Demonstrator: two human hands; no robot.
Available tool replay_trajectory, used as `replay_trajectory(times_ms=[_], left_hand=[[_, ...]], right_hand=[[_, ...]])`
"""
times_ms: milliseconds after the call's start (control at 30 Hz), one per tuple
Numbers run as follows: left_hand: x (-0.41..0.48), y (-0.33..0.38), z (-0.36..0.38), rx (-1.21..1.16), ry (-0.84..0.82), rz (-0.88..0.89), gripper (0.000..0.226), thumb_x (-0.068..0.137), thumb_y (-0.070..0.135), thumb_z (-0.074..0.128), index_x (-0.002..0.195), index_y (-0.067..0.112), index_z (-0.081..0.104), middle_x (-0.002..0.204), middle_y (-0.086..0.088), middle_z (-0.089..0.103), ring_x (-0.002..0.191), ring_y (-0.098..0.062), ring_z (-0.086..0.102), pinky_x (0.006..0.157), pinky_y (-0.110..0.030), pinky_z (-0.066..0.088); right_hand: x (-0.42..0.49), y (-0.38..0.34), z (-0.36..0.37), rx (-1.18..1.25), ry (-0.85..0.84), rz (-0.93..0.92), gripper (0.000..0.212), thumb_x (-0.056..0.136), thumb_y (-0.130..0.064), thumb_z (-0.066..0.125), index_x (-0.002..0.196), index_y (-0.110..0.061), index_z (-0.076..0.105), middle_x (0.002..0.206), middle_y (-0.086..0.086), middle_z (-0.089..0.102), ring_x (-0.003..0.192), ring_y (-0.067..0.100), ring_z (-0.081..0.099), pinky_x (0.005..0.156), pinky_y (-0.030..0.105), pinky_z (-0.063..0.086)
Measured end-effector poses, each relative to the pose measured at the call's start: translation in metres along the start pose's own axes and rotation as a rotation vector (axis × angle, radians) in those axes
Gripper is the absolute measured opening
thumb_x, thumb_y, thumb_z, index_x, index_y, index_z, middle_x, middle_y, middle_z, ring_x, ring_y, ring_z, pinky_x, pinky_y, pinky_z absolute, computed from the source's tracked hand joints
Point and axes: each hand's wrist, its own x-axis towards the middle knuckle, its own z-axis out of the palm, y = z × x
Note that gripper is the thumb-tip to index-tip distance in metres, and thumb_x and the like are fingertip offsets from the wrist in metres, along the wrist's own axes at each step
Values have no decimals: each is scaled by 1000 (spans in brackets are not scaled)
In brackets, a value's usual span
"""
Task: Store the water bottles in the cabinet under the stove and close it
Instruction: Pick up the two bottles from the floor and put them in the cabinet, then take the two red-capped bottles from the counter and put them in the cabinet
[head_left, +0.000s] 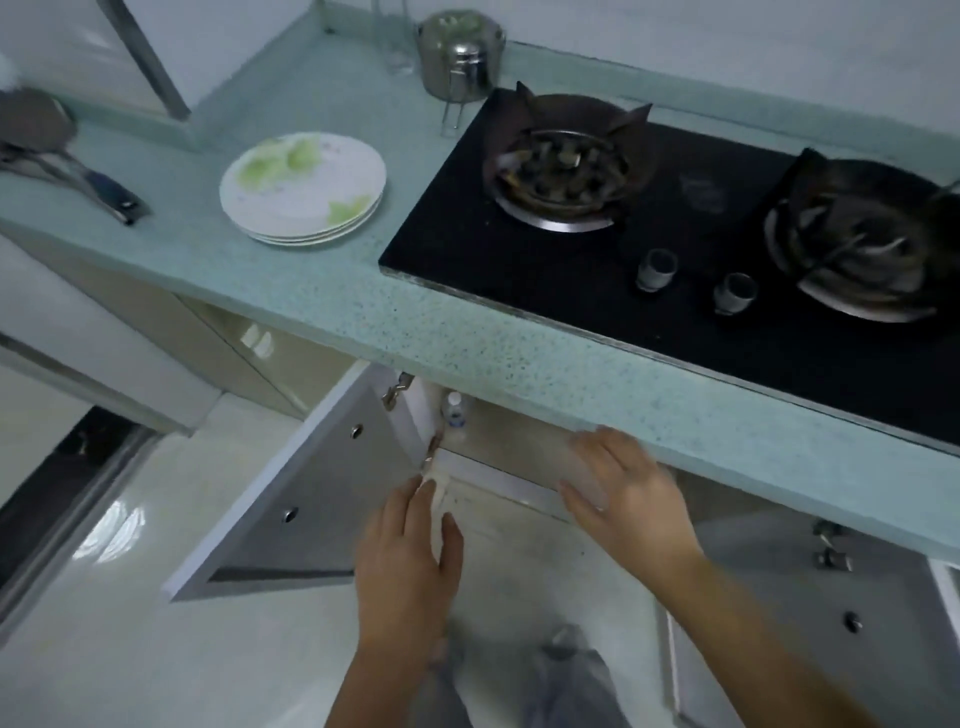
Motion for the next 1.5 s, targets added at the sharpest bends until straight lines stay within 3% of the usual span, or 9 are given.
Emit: replay_trajectory(times_ms=[133, 300, 467, 667, 867, 1000, 1167, 1333, 1500], left_hand=[[6, 23, -34, -11, -81, 176, 38, 82, 26, 41, 101, 1, 61, 98, -15, 66, 85, -31, 61, 72, -34, 51], [20, 31, -55, -3, -158, 394, 39, 82, 28, 42, 105, 0, 59, 101, -16, 66, 91, -34, 61, 77, -42, 53], [21, 57, -49, -11, -307, 628, 42, 82, 31, 40, 107, 2, 59, 107, -14, 64, 98, -33, 60, 80, -45, 52], [-24, 131, -25, -138, -428, 970, 40, 83, 27, 41, 105, 1, 62, 106, -15, 66, 96, -31, 61, 79, -40, 52], [-115, 208, -7, -225, -533, 1251, 40, 82, 26, 42, 104, 1, 63, 106, -15, 66, 97, -32, 61, 82, -43, 52], [-209, 268, 3, -269, -549, 1430, 40, 81, 28, 41, 104, 3, 63, 108, -13, 66, 103, -32, 60, 86, -41, 48], [-337, 343, 10, -347, -587, 1591, 39, 80, 28, 42, 103, 4, 62, 108, -14, 66, 105, -33, 59, 88, -44, 47], [-437, 394, 14, -362, -696, 1658, 42, 80, 32, 40, 106, 6, 61, 110, -11, 65, 104, -31, 58, 87, -40, 47], [-481, 437, 39, -346, -748, 1676, 44, 79, 34, 39, 106, 7, 61, 110, -10, 65, 105, -31, 58, 88, -42, 46]], right_hand=[[-19, -6, -50, -64, 166, 62, 33, 80, -31, 51, 100, -9, 64, 98, 8, 70, 98, 27, 63, 90, 32, 46], [-73, -20, -77, -102, 243, 344, 31, 81, -29, 52, 102, -9, 62, 103, 9, 68, 103, 30, 61, 84, 42, 53], [-145, -50, -89, -173, 339, 660, 27, 77, -26, 59, 97, -9, 64, 99, 9, 69, 93, 30, 64, 78, 37, 53], [-244, -77, -118, -268, 424, 994, 30, 78, -29, 57, 100, -10, 64, 99, 8, 69, 96, 30, 63, 81, 38, 51], [-350, -87, -148, -329, 680, 1236, 37, 82, -35, 44, 100, -9, 63, 100, 8, 68, 92, 29, 63, 77, 35, 49], [-447, -94, -171, -375, 823, 1416, 33, 78, -31, 56, 100, -8, 63, 99, 9, 68, 95, 30, 62, 80, 34, 48], [-582, -111, -208, -448, 934, 1607, 36, 76, -31, 56, 103, -9, 63, 105, 10, 68, 107, 31, 58, 89, 40, 46], [-670, -116, -236, -507, 994, 1700, 35, 76, -30, 56, 104, -9, 62, 106, 11, 67, 108, 31, 58, 89, 41, 46], [-717, -96, -250, -484, 1020, 1762, 31, 77, -18, 68, 106, -10, 61, 108, 10, 67, 108, 28, 57, 88, 41, 46]])
